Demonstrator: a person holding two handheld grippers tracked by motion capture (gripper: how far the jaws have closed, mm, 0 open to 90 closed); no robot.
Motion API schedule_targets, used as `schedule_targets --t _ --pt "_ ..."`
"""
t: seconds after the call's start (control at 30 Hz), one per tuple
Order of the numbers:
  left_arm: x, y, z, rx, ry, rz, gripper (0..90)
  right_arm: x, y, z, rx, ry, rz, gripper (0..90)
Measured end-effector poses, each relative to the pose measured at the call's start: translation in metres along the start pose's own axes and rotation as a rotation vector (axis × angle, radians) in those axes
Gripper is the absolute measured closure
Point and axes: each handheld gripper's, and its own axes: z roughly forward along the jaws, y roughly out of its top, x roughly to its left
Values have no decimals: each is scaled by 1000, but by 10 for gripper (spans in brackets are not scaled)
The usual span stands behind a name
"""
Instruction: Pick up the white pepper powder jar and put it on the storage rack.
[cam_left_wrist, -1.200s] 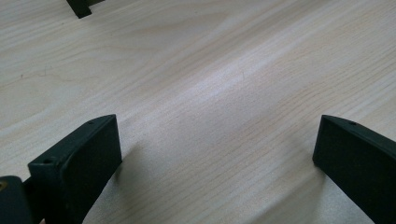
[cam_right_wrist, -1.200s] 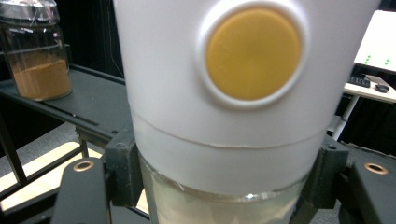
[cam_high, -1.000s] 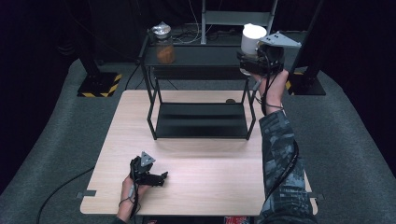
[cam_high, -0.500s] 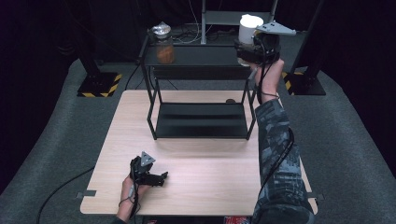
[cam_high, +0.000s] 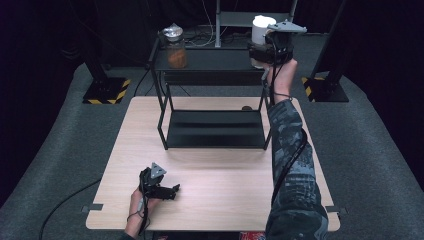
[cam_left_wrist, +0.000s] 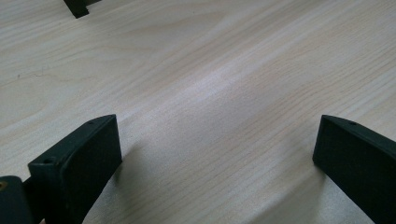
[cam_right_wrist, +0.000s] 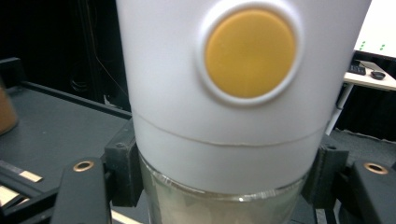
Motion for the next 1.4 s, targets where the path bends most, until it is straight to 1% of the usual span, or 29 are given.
schedule_targets --t 0.2,0.4,0.53,0.63,0.8,1.13,1.2,1.23,1.3,1.33,1.37,1.4 --pt "0 0 0 0 0 1 5 -1 0 7 1 -8 6 297" --pt "0 0 0 0 1 1 5 -3 -3 14 15 -6 25 297" --pt "-1 0 0 -1 2 2 5 -6 -7 18 13 -7 32 297" --pt "-1 0 0 -2 2 2 5 -10 -13 18 -8 4 46 297" --pt "-1 0 0 -2 3 3 5 -15 -17 16 -16 23 54 298" --pt "-1 -1 0 -3 4 4 5 -15 -12 17 5 22 44 296" --pt "-1 -1 0 -3 4 4 5 -14 -9 17 15 17 33 289" --pt "-1 0 0 -2 3 2 5 -13 -7 17 23 15 25 271" --pt "-1 0 0 -3 3 4 5 -10 -2 16 45 1 3 187" --pt "-1 -1 0 -3 4 4 5 -12 2 16 67 14 7 137" --pt "-1 -1 0 -3 4 4 5 -13 5 15 85 21 8 113" --pt "-1 -1 0 -3 4 4 5 -12 9 13 105 16 0 80"
